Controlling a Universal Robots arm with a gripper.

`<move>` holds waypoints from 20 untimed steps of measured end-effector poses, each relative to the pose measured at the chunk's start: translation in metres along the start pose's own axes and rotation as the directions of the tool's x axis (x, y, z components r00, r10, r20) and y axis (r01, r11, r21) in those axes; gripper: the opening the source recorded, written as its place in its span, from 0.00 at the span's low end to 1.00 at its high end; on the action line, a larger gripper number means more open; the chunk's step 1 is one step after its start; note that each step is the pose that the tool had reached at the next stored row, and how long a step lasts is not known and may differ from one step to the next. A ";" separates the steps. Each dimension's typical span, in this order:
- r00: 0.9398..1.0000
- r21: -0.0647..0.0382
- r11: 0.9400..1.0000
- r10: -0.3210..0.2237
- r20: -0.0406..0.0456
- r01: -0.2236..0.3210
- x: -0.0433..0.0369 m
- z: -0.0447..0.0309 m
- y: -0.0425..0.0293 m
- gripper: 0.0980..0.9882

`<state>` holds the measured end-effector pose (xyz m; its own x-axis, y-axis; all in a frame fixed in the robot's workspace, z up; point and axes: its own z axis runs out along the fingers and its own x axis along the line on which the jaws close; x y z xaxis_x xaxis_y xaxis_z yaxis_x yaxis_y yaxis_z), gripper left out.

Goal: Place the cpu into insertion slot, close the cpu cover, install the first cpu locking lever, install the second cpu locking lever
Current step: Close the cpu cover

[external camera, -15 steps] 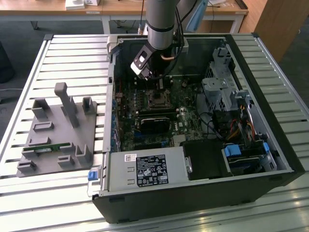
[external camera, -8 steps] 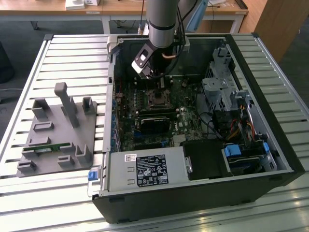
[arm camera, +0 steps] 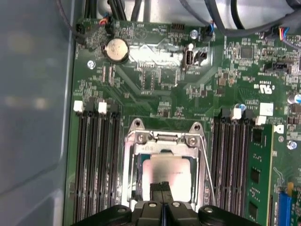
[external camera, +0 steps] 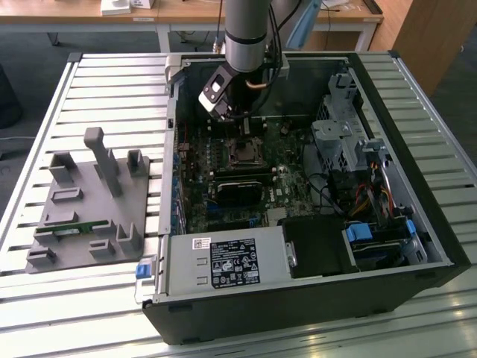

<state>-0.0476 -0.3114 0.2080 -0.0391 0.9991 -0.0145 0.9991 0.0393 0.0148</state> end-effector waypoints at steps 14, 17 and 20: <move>1.000 0.002 1.000 0.000 0.002 0.000 0.0000 0.0089 -0.0052 0.01; 1.000 0.003 1.000 0.000 0.004 0.000 0.0002 0.0102 -0.0030 0.01; 1.000 0.004 1.000 0.000 0.004 0.000 0.0003 0.0102 0.0018 0.01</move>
<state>-0.0457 -0.3112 0.1979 -0.0390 0.9991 -0.0189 0.9992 0.0392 0.0108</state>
